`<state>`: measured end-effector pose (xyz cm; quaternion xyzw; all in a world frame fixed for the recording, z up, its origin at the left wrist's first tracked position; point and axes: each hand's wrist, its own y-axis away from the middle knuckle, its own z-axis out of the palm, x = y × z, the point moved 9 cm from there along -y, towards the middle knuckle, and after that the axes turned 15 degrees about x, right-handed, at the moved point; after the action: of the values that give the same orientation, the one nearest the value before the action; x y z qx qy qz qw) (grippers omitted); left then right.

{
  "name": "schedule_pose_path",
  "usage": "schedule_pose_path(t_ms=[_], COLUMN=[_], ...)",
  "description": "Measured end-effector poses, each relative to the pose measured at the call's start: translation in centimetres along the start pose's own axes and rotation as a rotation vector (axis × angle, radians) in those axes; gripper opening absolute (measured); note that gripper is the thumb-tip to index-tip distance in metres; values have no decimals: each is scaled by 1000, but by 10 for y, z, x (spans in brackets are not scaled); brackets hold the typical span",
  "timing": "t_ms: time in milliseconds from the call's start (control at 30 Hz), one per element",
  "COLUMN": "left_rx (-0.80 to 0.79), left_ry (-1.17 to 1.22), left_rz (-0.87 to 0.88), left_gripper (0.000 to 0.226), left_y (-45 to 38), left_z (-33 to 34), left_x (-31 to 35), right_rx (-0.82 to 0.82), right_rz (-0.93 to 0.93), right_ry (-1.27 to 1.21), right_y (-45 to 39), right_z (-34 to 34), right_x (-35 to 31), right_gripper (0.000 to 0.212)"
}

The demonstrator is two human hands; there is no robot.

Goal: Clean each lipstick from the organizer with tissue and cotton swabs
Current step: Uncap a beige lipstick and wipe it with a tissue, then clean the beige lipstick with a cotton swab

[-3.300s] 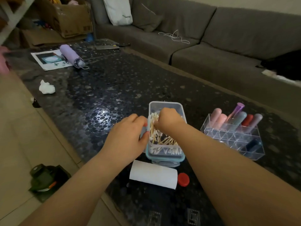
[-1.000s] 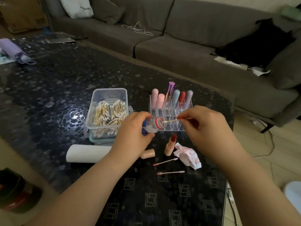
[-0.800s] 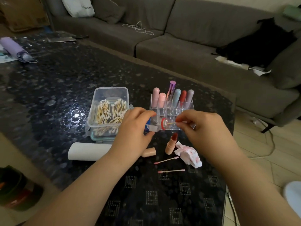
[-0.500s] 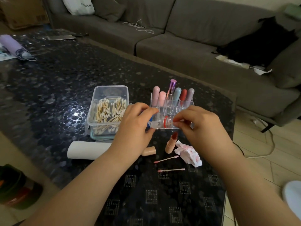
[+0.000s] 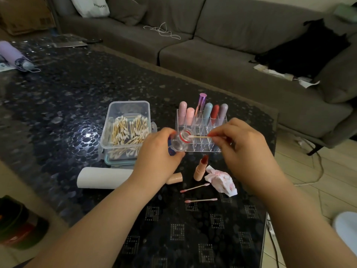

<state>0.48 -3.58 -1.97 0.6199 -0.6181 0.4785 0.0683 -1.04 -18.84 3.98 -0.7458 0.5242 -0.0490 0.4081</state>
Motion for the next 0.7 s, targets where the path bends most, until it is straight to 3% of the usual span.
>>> schedule_pose_path(t_ms=[133,233,400,467,533,600,700], left_rx=[-93,-106,-102,-21,68,30,-85], left_ry=[60,42,41,6,-35,-72,-75], left_rz=[-210,-271,-287,-249,-139,-42,-5], left_gripper=[28,27,54,55,35,19,30], left_y=[7,10,17,21,25,33,45], left_z=[17,23,25,13,-1,-1,15], left_x=[-21,-31,-36,-29,-12,6,19], right_rx=[-11,-60,-93,-86,-70,-53,-44], right_rz=[250,406,535,553,590,641,678], right_ry=[-51,-89,-164,-180,-195,-216,-230], right_y=[7,17,28,31,34,40,45], right_z=[-6,-6,-14,-18,-22,-25,-30], right_x=[24,43,57,60,65,70,73], right_gripper=[12,10,19,20,21,20,21])
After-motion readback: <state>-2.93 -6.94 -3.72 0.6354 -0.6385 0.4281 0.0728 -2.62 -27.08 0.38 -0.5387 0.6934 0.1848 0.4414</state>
